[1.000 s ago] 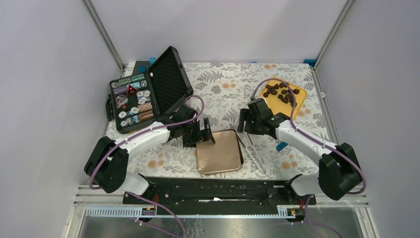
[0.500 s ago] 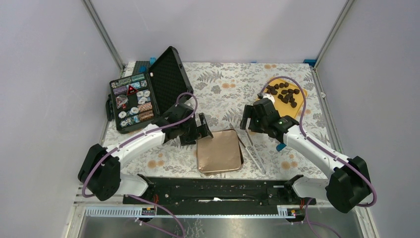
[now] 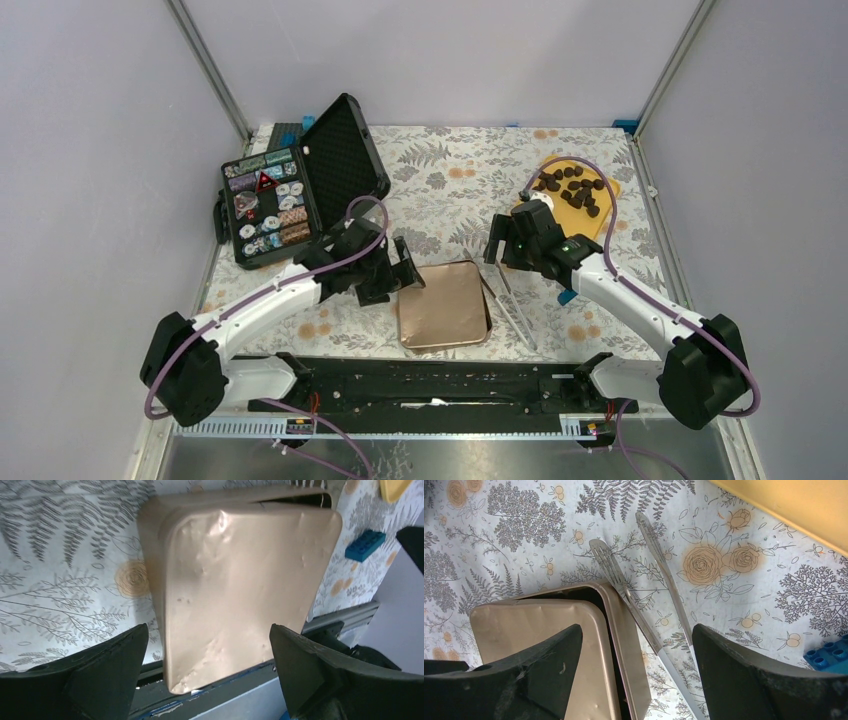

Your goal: Pack the chocolate

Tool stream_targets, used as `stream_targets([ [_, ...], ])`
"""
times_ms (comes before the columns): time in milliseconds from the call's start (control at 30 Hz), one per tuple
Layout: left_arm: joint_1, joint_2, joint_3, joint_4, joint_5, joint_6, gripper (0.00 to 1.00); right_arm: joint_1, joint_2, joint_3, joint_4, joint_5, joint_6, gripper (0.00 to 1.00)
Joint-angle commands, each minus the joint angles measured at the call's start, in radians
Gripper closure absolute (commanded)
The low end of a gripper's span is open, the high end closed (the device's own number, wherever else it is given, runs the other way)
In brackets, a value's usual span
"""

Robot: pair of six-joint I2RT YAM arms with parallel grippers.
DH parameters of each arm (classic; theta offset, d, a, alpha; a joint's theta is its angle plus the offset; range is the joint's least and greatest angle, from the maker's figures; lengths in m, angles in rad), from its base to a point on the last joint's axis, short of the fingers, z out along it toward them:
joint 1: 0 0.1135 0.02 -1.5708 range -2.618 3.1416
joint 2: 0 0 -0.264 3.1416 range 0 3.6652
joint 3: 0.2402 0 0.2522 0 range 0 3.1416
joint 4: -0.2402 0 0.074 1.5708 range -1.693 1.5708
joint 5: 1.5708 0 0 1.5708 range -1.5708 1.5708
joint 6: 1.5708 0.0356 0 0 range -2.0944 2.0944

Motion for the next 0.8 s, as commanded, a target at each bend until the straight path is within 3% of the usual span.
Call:
stream_targets([
  [0,-0.052,0.0,-0.005,-0.007,0.031,-0.013,0.01,0.009,0.008,-0.001,0.014,-0.007,0.001,0.12],
  [400,-0.094,0.069,0.027,0.007,0.064,-0.004,0.01,0.009,0.033,-0.013,0.017,-0.072,-0.012,0.12],
  [767,-0.094,0.08,0.038,0.017,0.106,-0.003,0.01,0.009,0.011,-0.155,0.124,-0.369,0.087,0.12],
])
